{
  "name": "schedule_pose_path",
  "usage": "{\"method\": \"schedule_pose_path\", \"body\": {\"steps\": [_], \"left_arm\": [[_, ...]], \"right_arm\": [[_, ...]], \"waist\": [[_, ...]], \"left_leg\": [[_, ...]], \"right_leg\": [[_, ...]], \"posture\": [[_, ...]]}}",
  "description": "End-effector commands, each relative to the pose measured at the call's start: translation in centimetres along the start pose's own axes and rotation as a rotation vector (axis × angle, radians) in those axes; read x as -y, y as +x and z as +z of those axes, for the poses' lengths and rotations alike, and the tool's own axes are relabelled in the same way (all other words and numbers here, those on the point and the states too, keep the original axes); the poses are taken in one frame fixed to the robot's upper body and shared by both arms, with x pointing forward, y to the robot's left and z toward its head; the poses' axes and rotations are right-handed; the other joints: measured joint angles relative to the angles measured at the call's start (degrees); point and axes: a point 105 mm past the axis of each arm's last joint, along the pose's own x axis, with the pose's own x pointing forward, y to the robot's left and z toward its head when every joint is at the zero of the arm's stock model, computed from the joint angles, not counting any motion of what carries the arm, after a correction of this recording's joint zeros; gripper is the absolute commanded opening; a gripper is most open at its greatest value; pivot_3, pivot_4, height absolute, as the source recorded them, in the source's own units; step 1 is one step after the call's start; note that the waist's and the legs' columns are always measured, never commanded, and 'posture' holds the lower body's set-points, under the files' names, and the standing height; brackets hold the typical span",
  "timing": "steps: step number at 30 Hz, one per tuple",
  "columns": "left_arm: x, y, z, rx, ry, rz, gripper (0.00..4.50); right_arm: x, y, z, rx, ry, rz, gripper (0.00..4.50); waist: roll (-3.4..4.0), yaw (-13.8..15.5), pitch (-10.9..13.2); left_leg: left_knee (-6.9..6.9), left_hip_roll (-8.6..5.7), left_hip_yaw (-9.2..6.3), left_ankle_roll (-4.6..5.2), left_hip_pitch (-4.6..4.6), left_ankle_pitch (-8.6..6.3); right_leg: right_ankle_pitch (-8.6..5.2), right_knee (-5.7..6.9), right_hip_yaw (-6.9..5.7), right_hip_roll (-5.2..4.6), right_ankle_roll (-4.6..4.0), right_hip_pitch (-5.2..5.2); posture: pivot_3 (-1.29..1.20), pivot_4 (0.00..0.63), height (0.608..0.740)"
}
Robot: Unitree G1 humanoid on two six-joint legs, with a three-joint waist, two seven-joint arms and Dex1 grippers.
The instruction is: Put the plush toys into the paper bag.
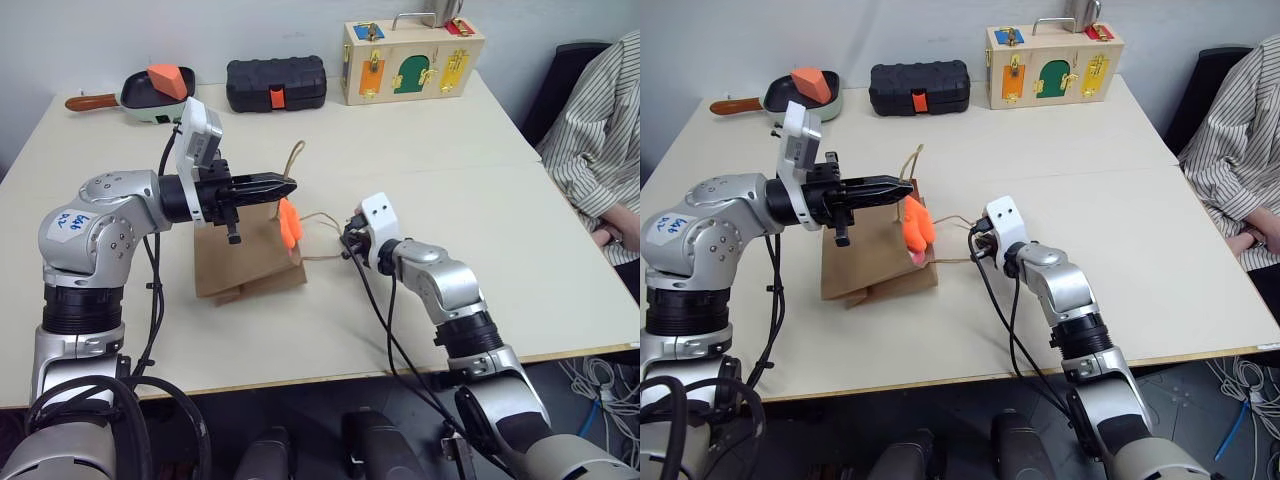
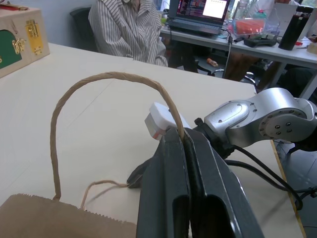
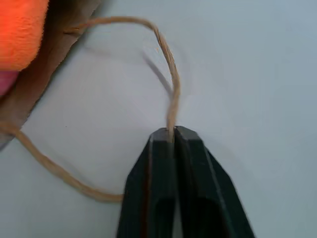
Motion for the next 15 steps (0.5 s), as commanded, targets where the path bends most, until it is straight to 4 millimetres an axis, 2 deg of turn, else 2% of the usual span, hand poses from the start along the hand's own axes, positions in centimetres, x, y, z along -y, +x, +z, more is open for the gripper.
{"method": "schedule_pose_path", "body": {"steps": [1, 6, 11, 15], "left_arm": [[0.2, -0.5, 1.3, 0.035, 0.048, 0.006, 0.00], [0.1, -0.4, 1.4, 0.050, 0.043, 0.009, 0.00], [-0.2, -0.3, 2.3, 0.098, 0.035, 0.018, 0.00], [-0.5, -0.2, 4.3, 0.192, 0.016, 0.028, 0.00]], "right_arm": [[-0.4, 0.0, -2.2, -0.074, 0.020, 0.010, 0.02], [1.0, -1.4, -0.2, 0.003, 0.052, -0.030, 0.02], [3.1, -4.9, 5.0, 0.173, 0.101, -0.062, 0.02], [4.4, -9.7, 10.7, 0.342, 0.111, -0.049, 0.02]], "waist": [[0.00, 0.1, 0.0], [0.00, 0.2, 0.0], [0.02, 0.5, 0.0], [0.05, 0.7, 0.0]], "left_leg": [[0.00, 0.00, -0.01, 0.00, 0.00, 0.00], [-0.04, 0.00, -0.02, 0.00, 0.00, 0.00], [0.00, -0.03, -0.06, 0.01, -0.14, 0.00], [0.01, -0.03, -0.05, 0.01, -0.20, 0.00]], "right_leg": [[0.00, 0.00, 0.00, 0.00, 0.00, 0.00], [0.00, -0.01, -0.01, 0.00, 0.00, -0.01], [0.00, -0.06, -0.01, -0.03, 0.00, -0.06], [0.00, -0.12, -0.03, -0.03, 0.00, -0.09]], "posture": [[0.00, 0.150, 0.740], [0.00, 0.150, 0.740], [0.00, 0.150, 0.740], [0.00, 0.150, 0.740]]}}
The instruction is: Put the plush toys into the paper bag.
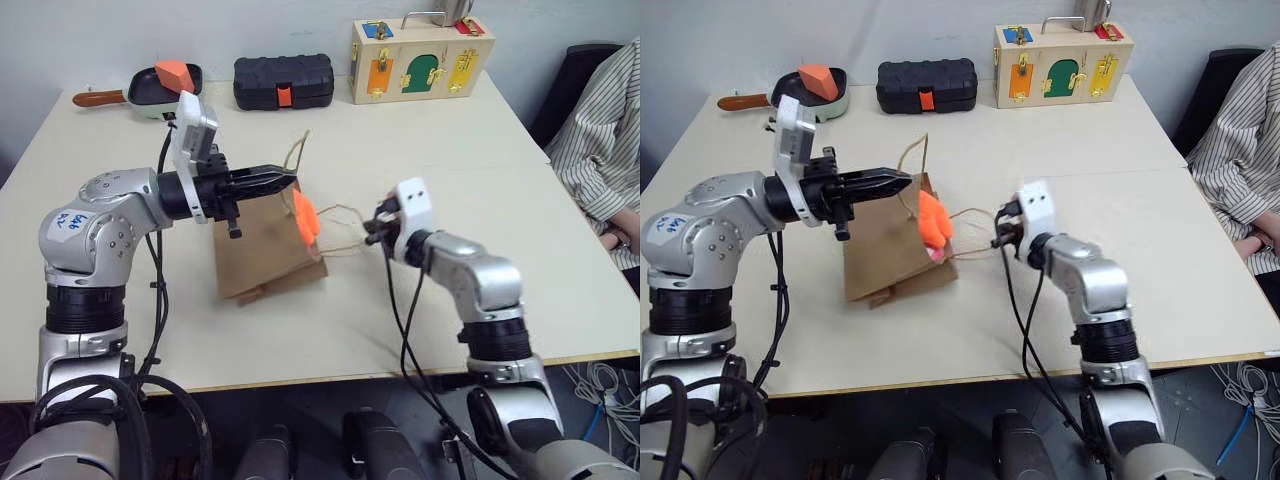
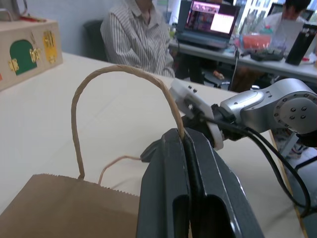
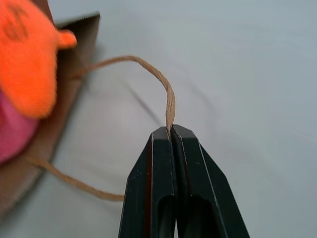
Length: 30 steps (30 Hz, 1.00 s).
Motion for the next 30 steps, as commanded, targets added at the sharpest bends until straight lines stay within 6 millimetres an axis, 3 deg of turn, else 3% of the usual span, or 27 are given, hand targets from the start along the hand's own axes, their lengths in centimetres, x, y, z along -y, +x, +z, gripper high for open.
{"method": "schedule_pose_path", "body": {"steps": [1, 8, 13, 19, 21, 24, 30], "left_arm": [[0.1, -0.1, 3.0, 0.106, 0.034, 0.003, 0.00], [-0.8, 0.3, 3.4, 0.139, 0.057, 0.049, 0.00], [-1.7, 0.5, 1.9, 0.112, 0.076, 0.100, 0.00], [-2.1, 0.2, 1.7, 0.118, 0.074, 0.128, 0.00], [-2.1, 0.1, 1.0, 0.100, 0.070, 0.131, 0.00], [-2.2, -0.2, -0.2, 0.075, 0.056, 0.146, 0.00], [-1.8, -0.6, -0.2, 0.095, 0.036, 0.158, 0.00]], "right_arm": [[-0.3, -3.5, 6.7, 0.196, -0.025, 0.046, 0.02], [-1.4, -7.3, 12.8, 0.342, -0.128, 0.107, 0.02], [-4.0, -8.3, 13.2, 0.338, -0.274, 0.178, 0.02], [-5.3, -10.3, 15.4, 0.397, -0.354, 0.212, 0.02], [-5.5, -10.3, 14.5, 0.363, -0.382, 0.235, 0.02], [-5.5, -9.3, 11.5, 0.273, -0.373, 0.246, 0.02], [-4.7, -7.6, 7.3, 0.201, -0.377, 0.189, 0.02]], "waist": [[0.01, 0.1, 0.0], [0.02, 0.0, 0.0], [0.02, 0.2, 0.0], [0.01, 0.7, 0.0], [0.01, 1.0, 0.0], [-0.01, 1.1, 0.0], [-0.03, 1.1, 0.0]], "left_leg": [[-0.01, 0.00, 0.00, 0.00, 0.00, 0.00], [-0.12, 0.02, 0.02, 0.00, 0.02, 0.00], [-0.14, 0.03, 0.02, 0.00, 0.00, 0.00], [-0.10, 0.02, 0.06, 0.01, -0.08, 0.01], [-0.12, 0.04, 0.02, 0.02, -0.08, 0.01], [-0.12, 0.03, 0.02, 0.02, -0.07, 0.00], [-0.07, 0.02, 0.05, 0.06, -0.15, 0.03]], "right_leg": [[0.00, 0.00, 0.00, 0.00, 0.00, -0.01], [0.00, -0.05, 0.00, 0.01, 0.00, -0.01], [0.00, -0.15, 0.00, 0.02, 0.00, -0.01], [0.00, -0.24, 0.01, 0.00, 0.00, -0.02], [0.00, -0.29, 0.00, 0.01, 0.00, -0.02], [0.00, -0.32, 0.00, 0.00, 0.00, 0.04], [0.00, -0.34, 0.01, -0.02, 0.00, 0.02]], "posture": [[0.00, 0.150, 0.740], [0.00, 0.150, 0.740], [0.00, 0.150, 0.740], [0.00, 0.150, 0.740], [0.00, 0.150, 0.740], [0.00, 0.150, 0.740], [0.00, 0.150, 0.740]]}}
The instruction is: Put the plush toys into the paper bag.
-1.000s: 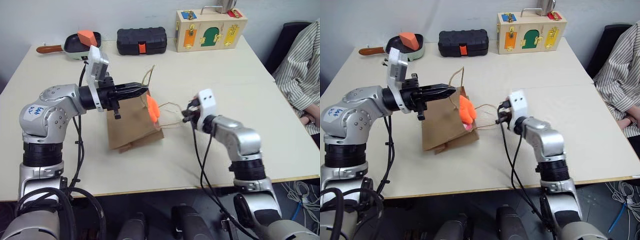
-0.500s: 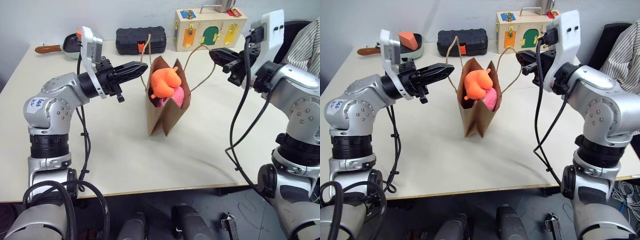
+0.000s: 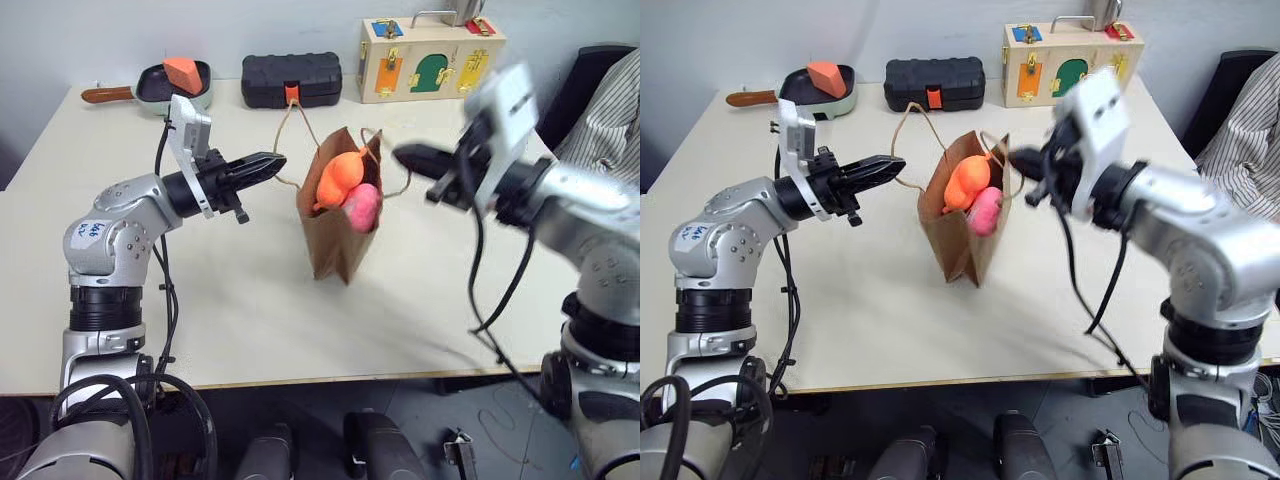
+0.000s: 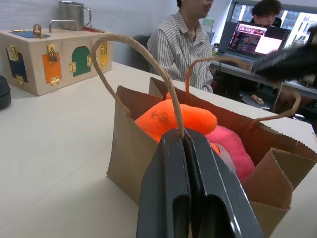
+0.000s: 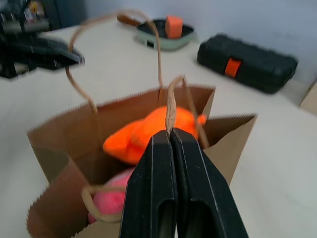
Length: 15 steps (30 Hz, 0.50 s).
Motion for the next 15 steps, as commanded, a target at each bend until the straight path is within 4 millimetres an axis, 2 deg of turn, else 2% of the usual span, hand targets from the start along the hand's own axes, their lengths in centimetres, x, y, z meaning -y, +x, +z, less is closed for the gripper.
{"method": "schedule_pose_path", "body": {"steps": [1, 8, 15], "left_arm": [[0.9, -0.3, 1.5, 0.040, 0.042, -0.017, 0.00], [1.4, -0.1, 2.3, 0.049, 0.044, -0.043, 0.00], [1.9, 0.1, 2.3, 0.047, 0.045, -0.060, 0.00]], "right_arm": [[-0.3, -0.3, 1.1, 0.073, -0.088, -0.033, 0.02], [1.3, -0.9, 3.1, 0.174, -0.061, -0.080, 0.02], [1.7, -1.3, 3.9, 0.198, -0.056, -0.087, 0.02]], "waist": [[0.00, 0.0, 0.0], [0.00, -0.1, 0.0], [0.00, 0.0, 0.0]], "left_leg": [[0.00, 0.00, 0.00, 0.00, 0.00, 0.00], [0.00, 0.01, -0.01, 0.00, 0.01, 0.00], [0.01, 0.01, -0.01, 0.00, 0.00, 0.00]], "right_leg": [[0.00, 0.00, 0.00, 0.00, 0.00, 0.00], [0.00, -0.02, -0.02, 0.03, 0.00, 0.00], [0.00, -0.02, -0.01, 0.02, 0.00, 0.00]], "posture": [[0.00, 0.150, 0.740], [0.00, 0.150, 0.740], [0.00, 0.150, 0.740]]}}
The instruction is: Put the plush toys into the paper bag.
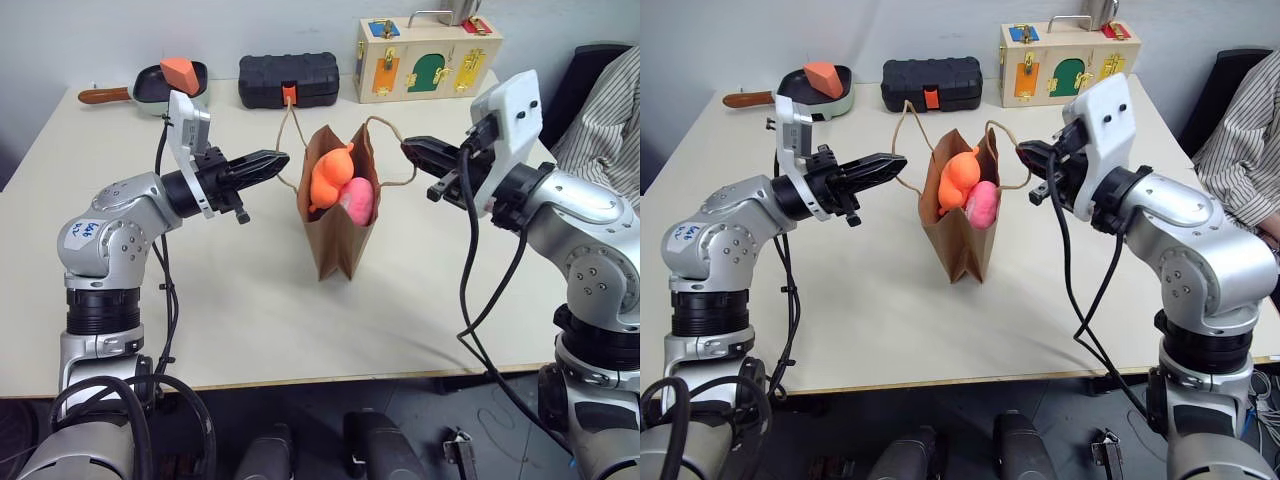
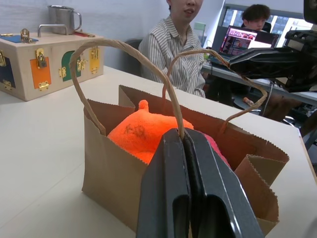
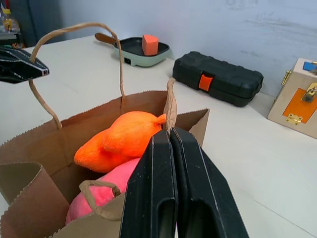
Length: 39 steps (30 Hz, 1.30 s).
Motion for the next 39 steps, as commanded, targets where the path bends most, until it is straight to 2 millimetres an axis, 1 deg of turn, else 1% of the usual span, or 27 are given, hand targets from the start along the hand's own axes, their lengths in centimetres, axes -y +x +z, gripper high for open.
{"method": "schedule_pose_path", "body": {"steps": [1, 7, 8, 10, 14, 15, 17, 19, 20, 22, 25, 26, 28, 29, 30, 32, 34, 35, 37, 39], "left_arm": [[0.8, -0.1, 1.7, 0.039, 0.050, -0.024, 0.00], [1.3, 0.0, 2.4, 0.048, 0.049, -0.050, 0.00], [1.4, 0.0, 2.6, 0.053, 0.044, -0.055, 0.20], [1.5, -0.1, 2.8, 0.057, 0.041, -0.062, 0.64], [2.1, -0.3, 3.2, 0.056, 0.052, -0.081, 1.89], [2.4, -0.6, 3.7, 0.068, 0.046, -0.088, 2.22], [2.9, -1.3, 4.5, 0.089, 0.035, -0.102, 2.81], [3.8, -2.3, 5.2, 0.097, 0.021, -0.129, 3.45], [4.5, -3.0, 5.3, 0.090, 0.019, -0.150, 3.74], [5.4, -4.1, 5.3, 0.071, 0.016, -0.169, 3.74], [5.6, -5.4, 4.5, 0.038, 0.051, -0.083, 3.74], [5.5, -5.7, 4.1, 0.019, 0.077, -0.045, 3.77], [5.6, -5.9, 3.4, -0.007, 0.122, 0.003, 3.78], [5.3, -6.0, 3.2, -0.003, 0.140, 0.042, 3.78], [4.6, -6.1, 3.2, 0.009, 0.135, 0.091, 3.78], [3.5, -6.2, 3.1, 0.029, 0.122, 0.142, 3.78], [3.1, -6.2, 2.9, 0.027, 0.110, 0.148, 3.78], [3.0, -6.1, 2.7, 0.015, 0.108, 0.142, 3.78], [3.0, -6.0, 2.5, 0.009, 0.096, 0.127, 3.78], [3.1, -6.0, 2.4, 0.013, 0.083, 0.119, 3.78]], "right_arm": [[0.3, -0.4, 1.8, 0.064, -0.029, -0.008, 0.02], [0.0, -0.8, 1.9, 0.061, -0.026, 0.023, 0.02], [0.1, -0.9, 1.9, 0.064, -0.019, 0.024, 0.20], [0.2, -0.9, 2.0, 0.065, -0.012, 0.023, 0.66], [0.5, -1.2, 2.3, 0.077, -0.010, 0.040, 2.04], [0.4, -1.4, 2.6, 0.091, -0.016, 0.058, 2.38], [0.0, -2.1, 3.4, 0.117, -0.030, 0.106, 3.06], [-0.4, -3.3, 4.2, 0.147, -0.029, 0.185, 3.76], [-0.5, -4.0, 4.6, 0.159, -0.021, 0.217, 3.81], [-0.3, -5.0, 4.9, 0.165, -0.007, 0.257, 3.81], [0.7, -6.4, 5.0, 0.163, 0.039, 0.270, 3.81], [1.0, -6.8, 4.8, 0.159, 0.054, 0.273, 3.63], [1.3, -7.3, 4.3, 0.143, 0.064, 0.279, 3.20], [1.3, -7.5, 3.9, 0.131, 0.078, 0.286, 2.87], [1.3, -7.4, 3.4, 0.119, 0.079, 0.289, 2.56], [1.0, -7.1, 2.6, 0.083, 0.077, 0.301, 1.79], [0.6, -6.9, 1.5, 0.033, 0.046, 0.318, 1.14], [0.5, -6.8, 0.8, 0.002, 0.033, 0.321, 0.73], [0.6, -6.5, -0.5, -0.044, 0.000, 0.309, 0.10], [0.9, -6.2, -1.8, -0.094, -0.031, 0.283, 0.10]], "waist": [[0.00, 0.0, 0.0], [0.00, 0.0, 0.0], [0.00, 0.0, 0.0], [0.00, 0.0, 0.0], [0.00, 0.0, 0.0], [0.00, 0.0, 0.0], [-0.01, 0.0, 0.0], [-0.03, 0.0, 0.0], [-0.03, 0.0, 0.0], [-0.03, 0.0, 0.0], [-0.03, 0.1, 0.0], [-0.04, 0.1, 0.0], [-0.05, 0.4, 0.1], [-0.05, 0.5, 0.1], [-0.05, 0.8, 0.1], [-0.05, 1.4, 0.1], [-0.05, 1.5, 0.1], [-0.06, 1.6, 0.1], [-0.06, 1.6, 0.1], [-0.07, 1.6, 0.1]], "left_leg": [[0.00, 0.00, 0.01, 0.00, 0.00, 0.00], [0.00, 0.00, 0.01, 0.00, 0.00, 0.00], [0.00, 0.00, 0.01, 0.00, 0.00, 0.00], [-0.01, 0.00, 0.01, 0.00, 0.00, 0.00], [-0.01, 0.00, 0.01, 0.00, 0.00, 0.00], [-0.01, 0.00, 0.01, 0.00, 0.00, 0.00], [-0.01, 0.01, 0.00, 0.00, 0.00, 0.00], [-0.02, 0.01, 0.02, 0.00, 0.00, 0.00], [-0.03, 0.01, 0.01, 0.00, -0.01, 0.00], [-0.08, 0.02, 0.01, 0.00, -0.01, 0.00], [-0.07, 0.05, -0.01, 0.00, 0.00, 0.00], [-0.05, 0.05, -0.01, 0.00, 0.01, 0.00], [-0.03, 0.04, -0.01, 0.05, 0.03, -0.01], [-0.03, 0.04, -0.01, 0.07, 0.08, -0.03], [-0.02, 0.04, 0.00, 0.08, 0.09, -0.03], [-0.01, 0.04, 0.00, 0.09, 0.12, -0.03], [-0.01, 0.04, 0.04, 0.10, 0.13, -0.03], [-0.01, 0.04, 0.04, 0.10, 0.13, -0.03], [-0.02, 0.04, 0.03, 0.12, 0.13, -0.05], [-0.01, 0.04, 0.03, 0.13, 0.13, -0.05]], "right_leg": [[0.00, 0.00, 0.00, 0.00, 0.00, 0.00], [0.00, 0.00, 0.00, 0.00, 0.00, 0.00], [0.00, 0.00, 0.00, 0.00, 0.00, 0.00], [0.00, 0.00, 0.00, 0.00, 0.00, 0.00], [0.00, -0.01, 0.01, 0.00, 0.00, 0.00], [0.00, 0.00, 0.01, 0.00, 0.00, 0.00], [0.00, -0.01, 0.00, 0.00, 0.00, 0.00], [0.00, -0.03, 0.02, 0.00, 0.00, 0.00], [0.00, -0.04, 0.01, 0.01, 0.00, 0.00], [0.00, -0.07, 0.01, 0.01, 0.00, 0.00], [0.00, -0.11, 0.00, 0.01, 0.00, 0.05], [0.00, -0.16, 0.00, 0.01, 0.00, 0.10], [0.00, -0.32, 0.01, -0.01, 0.00, 0.20], [0.00, -0.38, 0.01, -0.01, 0.00, 0.28], [0.00, -0.42, 0.01, -0.01, 0.00, 0.29], [0.00, -0.45, 0.01, 0.00, 0.00, 0.31], [0.00, -0.45, 0.02, 0.00, 0.00, 0.31], [0.00, -0.44, 0.02, 0.00, 0.00, 0.31], [0.00, -0.44, 0.01, 0.00, 0.00, 0.33], [0.00, -0.44, 0.02, -0.01, 0.00, 0.33]], "posture": [[0.00, 0.150, 0.740], [0.00, 0.150, 0.740], [0.00, 0.150, 0.740], [0.00, 0.150, 0.740], [0.00, 0.150, 0.740], [0.00, 0.150, 0.740], [0.00, 0.150, 0.740], [0.00, 0.150, 0.740], [0.00, 0.150, 0.740], [0.00, 0.150, 0.740], [0.00, 0.150, 0.740], [0.00, 0.150, 0.740], [0.00, 0.150, 0.740], [0.00, 0.150, 0.740], [0.00, 0.150, 0.740], [0.00, 0.150, 0.740], [0.00, 0.150, 0.740], [0.00, 0.150, 0.740], [0.00, 0.150, 0.740], [0.00, 0.150, 0.740]]}}
